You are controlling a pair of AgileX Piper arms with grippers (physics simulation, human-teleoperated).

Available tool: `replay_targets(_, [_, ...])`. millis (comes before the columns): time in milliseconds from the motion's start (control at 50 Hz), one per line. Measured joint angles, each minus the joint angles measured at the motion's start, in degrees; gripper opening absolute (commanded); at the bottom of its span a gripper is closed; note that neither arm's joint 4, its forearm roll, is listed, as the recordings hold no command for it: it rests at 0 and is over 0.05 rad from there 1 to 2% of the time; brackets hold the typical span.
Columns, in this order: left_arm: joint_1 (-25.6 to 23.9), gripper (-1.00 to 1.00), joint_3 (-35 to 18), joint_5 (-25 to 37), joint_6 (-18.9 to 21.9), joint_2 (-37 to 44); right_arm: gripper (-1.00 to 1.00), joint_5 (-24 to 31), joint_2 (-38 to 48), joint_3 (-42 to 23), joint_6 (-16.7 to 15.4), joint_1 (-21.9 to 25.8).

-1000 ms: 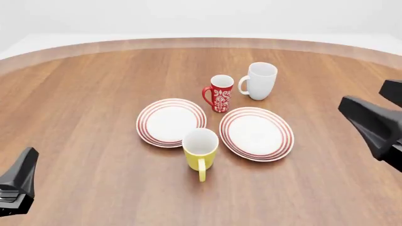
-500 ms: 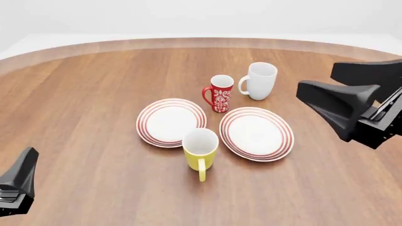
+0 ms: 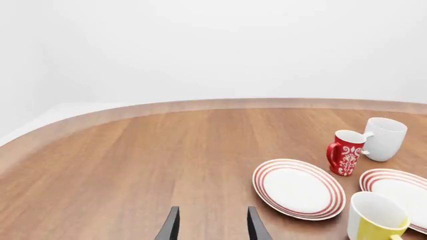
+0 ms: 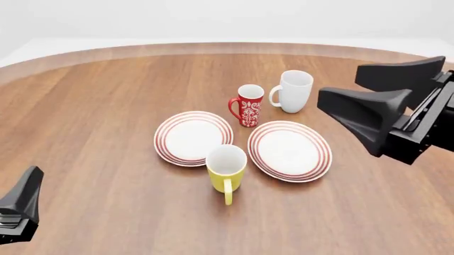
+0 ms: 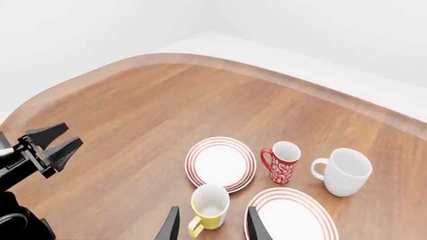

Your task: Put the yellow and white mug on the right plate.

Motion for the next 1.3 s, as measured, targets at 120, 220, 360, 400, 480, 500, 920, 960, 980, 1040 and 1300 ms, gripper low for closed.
replay_targets(120, [0.0, 1.0, 0.0, 0.0, 0.0, 0.0, 1.0, 0.2, 0.8, -0.6, 0.3, -0.1])
replay_targets(220, [0.0, 1.0, 0.0, 0.0, 0.0, 0.0, 1.0, 1.1, 2.5, -1.7, 1.1, -0.1])
replay_targets(360, [0.0, 1.0, 0.0, 0.0, 0.0, 0.0, 1.0, 3.5, 6.2, -4.6, 2.7, -0.2])
replay_targets(400, [0.0, 1.0, 0.0, 0.0, 0.0, 0.0, 1.0, 4.2, 7.4, -5.4, 3.3, -0.3])
replay_targets(480, [0.0, 1.0, 0.0, 0.0, 0.0, 0.0, 1.0, 5.5, 9.3, -6.8, 4.6, -0.6])
replay_targets(500, [0.0, 1.0, 0.0, 0.0, 0.0, 0.0, 1.0, 5.7, 10.2, -7.2, 5.3, -0.7])
replay_targets(920, [0.0, 1.0, 0.0, 0.0, 0.0, 0.0, 1.0, 6.8, 19.7, -9.9, 12.3, -2.2])
replay_targets(960, [0.0, 1.0, 0.0, 0.0, 0.0, 0.0, 1.0, 6.5, 20.2, -9.7, 12.7, -2.2])
replay_targets(980, [0.0, 1.0, 0.0, 0.0, 0.0, 0.0, 1.0, 6.4, 20.4, -9.6, 12.9, -2.2])
replay_targets(1040, [0.0, 1.0, 0.0, 0.0, 0.0, 0.0, 1.0, 5.9, 21.1, -9.2, 13.4, -2.2])
replay_targets(1300, [0.0, 1.0, 0.0, 0.0, 0.0, 0.0, 1.0, 3.0, 24.0, -7.6, 15.1, -2.1])
